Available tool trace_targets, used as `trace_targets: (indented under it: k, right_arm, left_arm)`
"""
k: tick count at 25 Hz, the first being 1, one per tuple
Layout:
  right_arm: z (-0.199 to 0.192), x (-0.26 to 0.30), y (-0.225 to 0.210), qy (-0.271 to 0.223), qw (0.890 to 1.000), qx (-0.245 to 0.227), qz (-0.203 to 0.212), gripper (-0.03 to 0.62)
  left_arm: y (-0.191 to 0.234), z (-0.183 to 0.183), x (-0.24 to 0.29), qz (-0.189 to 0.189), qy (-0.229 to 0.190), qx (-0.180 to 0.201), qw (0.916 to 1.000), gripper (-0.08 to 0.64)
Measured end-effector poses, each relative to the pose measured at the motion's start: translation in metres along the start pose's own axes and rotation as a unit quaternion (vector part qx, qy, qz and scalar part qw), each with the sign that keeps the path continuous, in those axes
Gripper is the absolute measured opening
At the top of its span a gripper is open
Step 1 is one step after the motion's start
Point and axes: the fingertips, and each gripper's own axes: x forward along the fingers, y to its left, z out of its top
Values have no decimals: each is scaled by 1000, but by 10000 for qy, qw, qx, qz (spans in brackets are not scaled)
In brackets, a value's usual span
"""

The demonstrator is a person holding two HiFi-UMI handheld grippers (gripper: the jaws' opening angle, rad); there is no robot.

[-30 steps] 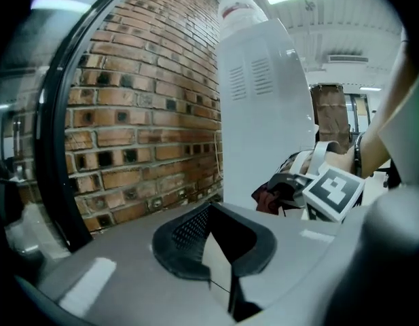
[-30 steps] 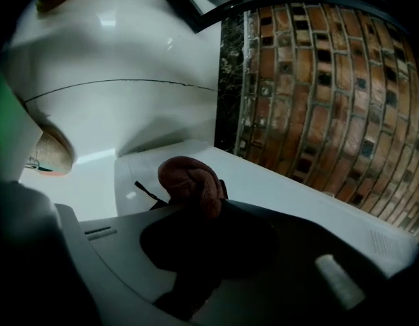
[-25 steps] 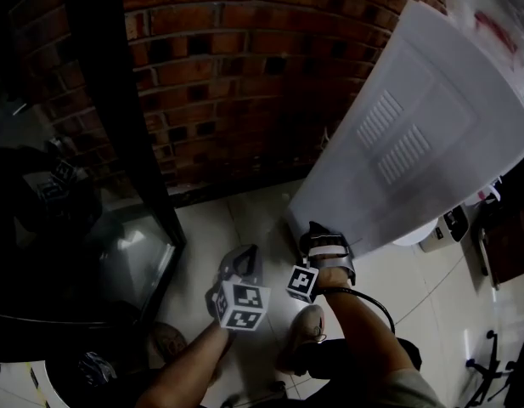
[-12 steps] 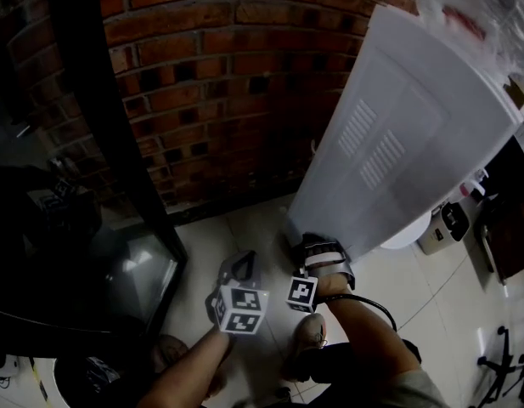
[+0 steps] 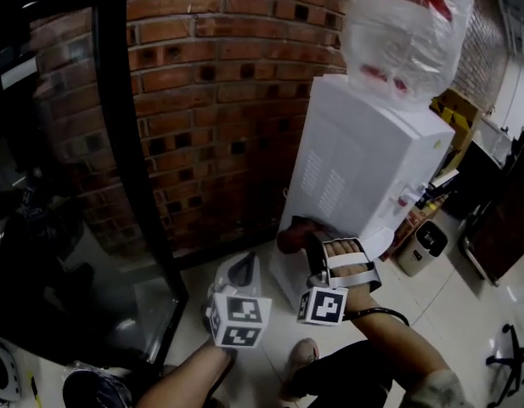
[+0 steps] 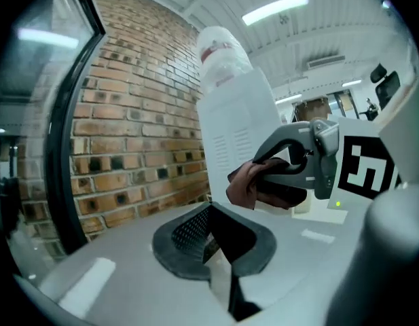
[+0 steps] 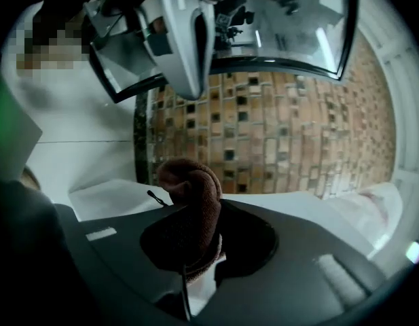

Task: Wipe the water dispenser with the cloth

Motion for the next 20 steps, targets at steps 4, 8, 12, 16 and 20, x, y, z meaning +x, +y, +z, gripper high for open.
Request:
trace_targets:
  k: [4,8,12,16,20]
  right_arm:
    - [-17,-38,-83,14,9957,499,-778,77]
    - [-36,-73,-177,53,9813,779,-1760,77]
    - [-52,-103,-255,112,9600,698,-2709,76]
    - [-81,-103,-298,441,9513,575,-2997,76]
    - [-98,-81,-287,667,9576,380,-2777,75]
  left_arm:
    - [-21,51,-18,-193,-488,-19,9986,0]
    - [-39,74,-19,-333,-767,91,9965,0]
    - [-46,76,-14,-418,-779,76,9961,0]
    - [-44,82,-9,-426,-861,-17,9954,0]
    - [-43,83,-3,-444,-874,-77,9952,0]
